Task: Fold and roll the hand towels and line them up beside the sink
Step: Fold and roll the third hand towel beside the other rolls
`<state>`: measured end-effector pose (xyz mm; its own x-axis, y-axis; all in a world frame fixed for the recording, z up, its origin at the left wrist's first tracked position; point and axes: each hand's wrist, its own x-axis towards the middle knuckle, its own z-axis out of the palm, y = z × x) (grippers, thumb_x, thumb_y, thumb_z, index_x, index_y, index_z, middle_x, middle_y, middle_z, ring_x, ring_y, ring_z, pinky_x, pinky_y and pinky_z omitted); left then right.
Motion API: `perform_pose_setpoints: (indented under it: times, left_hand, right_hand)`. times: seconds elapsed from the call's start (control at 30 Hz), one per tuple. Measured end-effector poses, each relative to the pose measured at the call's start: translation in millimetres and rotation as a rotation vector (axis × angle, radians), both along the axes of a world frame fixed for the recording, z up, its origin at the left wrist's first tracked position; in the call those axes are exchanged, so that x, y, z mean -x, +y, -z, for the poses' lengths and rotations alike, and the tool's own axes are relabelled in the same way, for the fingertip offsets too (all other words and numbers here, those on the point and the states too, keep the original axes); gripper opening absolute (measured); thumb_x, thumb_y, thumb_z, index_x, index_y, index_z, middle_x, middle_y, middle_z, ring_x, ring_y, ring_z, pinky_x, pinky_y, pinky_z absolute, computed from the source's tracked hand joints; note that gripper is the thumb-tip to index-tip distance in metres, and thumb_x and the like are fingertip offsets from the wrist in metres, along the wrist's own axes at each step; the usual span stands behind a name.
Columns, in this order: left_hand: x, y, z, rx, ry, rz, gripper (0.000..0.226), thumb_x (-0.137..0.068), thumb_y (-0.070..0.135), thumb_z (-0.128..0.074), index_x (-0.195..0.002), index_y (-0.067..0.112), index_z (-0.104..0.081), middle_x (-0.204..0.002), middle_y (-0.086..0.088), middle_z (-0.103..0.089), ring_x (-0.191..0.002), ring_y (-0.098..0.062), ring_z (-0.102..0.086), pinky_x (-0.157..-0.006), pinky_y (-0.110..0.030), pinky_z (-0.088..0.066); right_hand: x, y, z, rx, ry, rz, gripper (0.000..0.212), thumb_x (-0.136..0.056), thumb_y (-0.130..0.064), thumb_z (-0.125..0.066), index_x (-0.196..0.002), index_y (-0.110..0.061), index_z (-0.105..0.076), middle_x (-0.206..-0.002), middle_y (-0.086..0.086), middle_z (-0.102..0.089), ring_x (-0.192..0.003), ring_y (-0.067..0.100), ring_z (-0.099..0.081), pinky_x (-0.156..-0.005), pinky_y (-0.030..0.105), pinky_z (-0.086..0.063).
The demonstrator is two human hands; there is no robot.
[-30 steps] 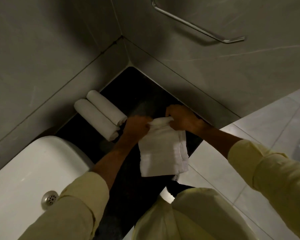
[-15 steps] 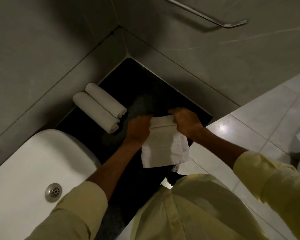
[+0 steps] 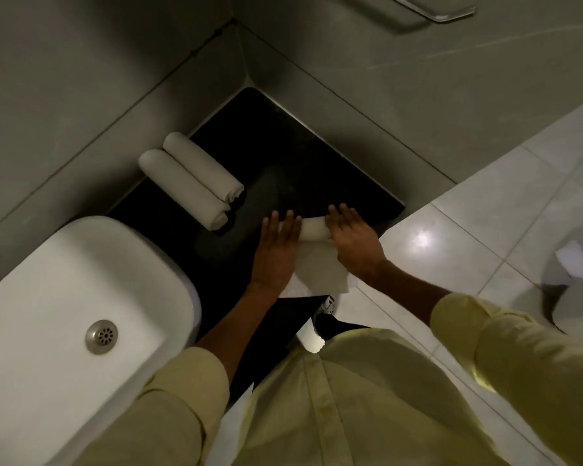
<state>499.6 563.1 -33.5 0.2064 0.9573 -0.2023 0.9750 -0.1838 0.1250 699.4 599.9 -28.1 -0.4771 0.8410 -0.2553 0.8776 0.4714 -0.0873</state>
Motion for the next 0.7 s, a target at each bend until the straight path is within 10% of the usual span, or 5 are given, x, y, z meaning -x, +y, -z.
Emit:
perform_pose_setpoints:
  times: [0.13,0.33,0.53,0.7]
  left_hand:
    - [-8,-51,3,0.018,-0.018,0.001,0.076,-0.088,0.024,-0.050,-0.154,0.006,-0.016,-0.161,-0.017,-0.018,-0.148,-0.039,-0.016,-0.119,-0.056,-0.021]
    - [-3,-42,-31,-0.063,-0.047,-0.007,0.046,-0.080,0.014,-0.070,-0.125,0.026,-0.064,-0.113,-0.003,-0.073,-0.095,-0.024,-0.071,-0.079,-0.035,-0.058]
    - [2,33,-51,0.473,-0.034,0.079,0.075,-0.088,0.023,-0.063,-0.152,0.024,-0.024,-0.156,-0.013,-0.026,-0.143,-0.038,-0.027,-0.117,-0.050,-0.027]
    - [-1,24,-40,0.464,-0.073,0.131,0.062,-0.084,0.018,-0.062,-0.141,0.018,-0.038,-0.137,-0.013,-0.051,-0.120,-0.033,-0.055,-0.095,-0.040,-0.050]
  right_hand:
    - [-16,-49,14,-0.042,0.063,-0.029,0.086,-0.080,-0.014,-0.076,-0.151,0.002,-0.029,-0.159,0.024,-0.026,-0.147,0.041,-0.025,-0.117,0.057,-0.030]
    - [-7,-36,-18,-0.049,0.287,0.129,0.039,-0.083,0.000,-0.072,-0.120,-0.012,-0.067,-0.106,0.011,-0.072,-0.091,0.023,-0.061,-0.085,0.039,-0.054]
    - [10,31,-39,0.437,-0.021,0.160,0.065,-0.079,-0.024,-0.074,-0.139,-0.022,-0.049,-0.141,0.009,-0.046,-0.126,0.031,-0.047,-0.108,0.044,-0.043]
    - [12,12,-38,0.429,-0.030,0.090,0.057,-0.076,-0.026,-0.077,-0.129,-0.018,-0.055,-0.125,0.005,-0.057,-0.110,0.024,-0.058,-0.091,0.032,-0.050]
